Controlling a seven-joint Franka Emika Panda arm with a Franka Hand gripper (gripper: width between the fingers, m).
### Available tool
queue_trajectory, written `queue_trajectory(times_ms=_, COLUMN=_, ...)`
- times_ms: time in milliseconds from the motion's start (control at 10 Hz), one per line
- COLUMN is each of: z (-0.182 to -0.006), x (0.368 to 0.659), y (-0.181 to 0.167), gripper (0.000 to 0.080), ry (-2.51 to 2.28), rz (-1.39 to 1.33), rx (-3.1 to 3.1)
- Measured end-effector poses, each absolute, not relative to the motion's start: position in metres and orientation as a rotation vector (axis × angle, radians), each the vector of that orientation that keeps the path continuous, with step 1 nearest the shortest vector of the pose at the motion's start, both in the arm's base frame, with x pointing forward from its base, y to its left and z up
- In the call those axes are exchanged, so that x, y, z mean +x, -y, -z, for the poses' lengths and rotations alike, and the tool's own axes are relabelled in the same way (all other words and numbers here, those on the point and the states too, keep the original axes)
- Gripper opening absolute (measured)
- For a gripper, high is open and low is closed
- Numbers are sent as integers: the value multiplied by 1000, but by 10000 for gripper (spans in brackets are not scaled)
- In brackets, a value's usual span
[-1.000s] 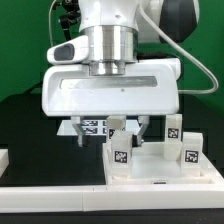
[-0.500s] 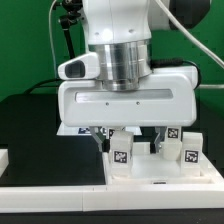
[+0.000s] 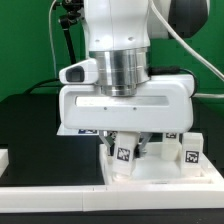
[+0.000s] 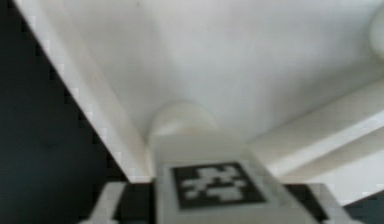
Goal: Assemble square table
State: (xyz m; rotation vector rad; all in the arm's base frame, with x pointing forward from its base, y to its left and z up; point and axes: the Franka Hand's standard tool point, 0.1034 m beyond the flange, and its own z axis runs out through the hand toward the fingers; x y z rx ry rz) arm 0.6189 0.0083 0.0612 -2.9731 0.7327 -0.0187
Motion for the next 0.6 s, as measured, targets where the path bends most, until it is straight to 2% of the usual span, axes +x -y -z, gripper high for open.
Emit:
queue_trajectory(times_ms=300, z=-61, x=619, y=-9, gripper=273, ry=-967, rz=8, rx=-2904)
queue_trajectory(times_ms=600, z=-58, x=619, y=-8, gripper=273, ry=-1550, rz=10, rx=-2634)
